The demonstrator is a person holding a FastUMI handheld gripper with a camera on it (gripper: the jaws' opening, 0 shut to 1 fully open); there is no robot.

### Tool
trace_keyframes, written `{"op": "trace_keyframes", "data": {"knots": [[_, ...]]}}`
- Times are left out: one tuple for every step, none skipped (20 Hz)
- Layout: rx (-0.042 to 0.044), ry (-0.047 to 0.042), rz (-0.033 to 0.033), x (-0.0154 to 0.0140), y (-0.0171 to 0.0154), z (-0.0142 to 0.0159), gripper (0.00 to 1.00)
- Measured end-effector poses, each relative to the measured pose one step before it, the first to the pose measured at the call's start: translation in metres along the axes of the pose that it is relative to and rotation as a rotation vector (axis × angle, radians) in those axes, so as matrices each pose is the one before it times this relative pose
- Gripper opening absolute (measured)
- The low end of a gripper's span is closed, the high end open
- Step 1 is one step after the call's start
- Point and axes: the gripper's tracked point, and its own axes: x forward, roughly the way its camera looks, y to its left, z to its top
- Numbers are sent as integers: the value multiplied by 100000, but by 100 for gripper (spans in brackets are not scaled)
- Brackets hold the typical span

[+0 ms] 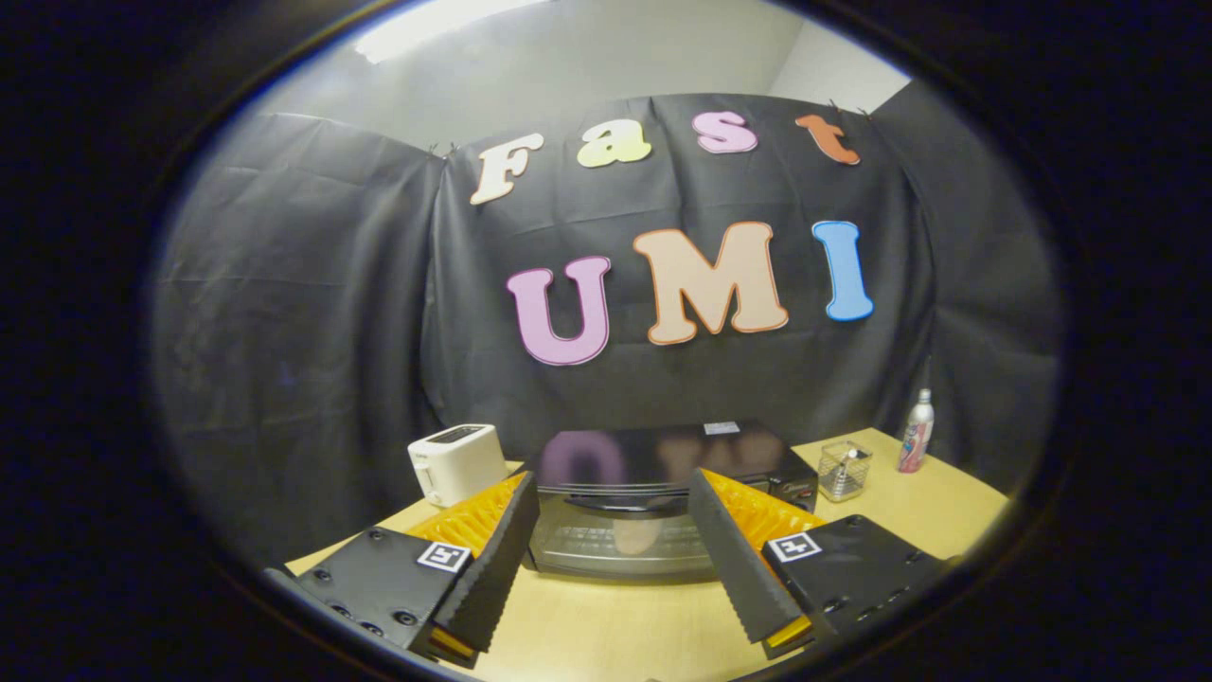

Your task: Open the toaster oven, put the food inside, and close the toaster oven door.

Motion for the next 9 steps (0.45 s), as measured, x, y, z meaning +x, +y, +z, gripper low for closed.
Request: {"op": "trace_keyframes", "data": {"knots": [[-598, -1051, -257, -176, -83, 546, 98], [-419, -683, -155, -127, -106, 481, 98], [-16, -318, 94, -153, 45, 153, 98], [332, 284, 524, -95, 86, 48, 98], [487, 332, 634, -159, 95, -62, 98], [121, 328, 411, -133, 156, -28, 98], [-22, 169, 200, -104, 37, -22, 98], [-269, 26, 283, -90, 59, -25, 98], [77, 4, 352, -61, 140, 25, 98]]}}
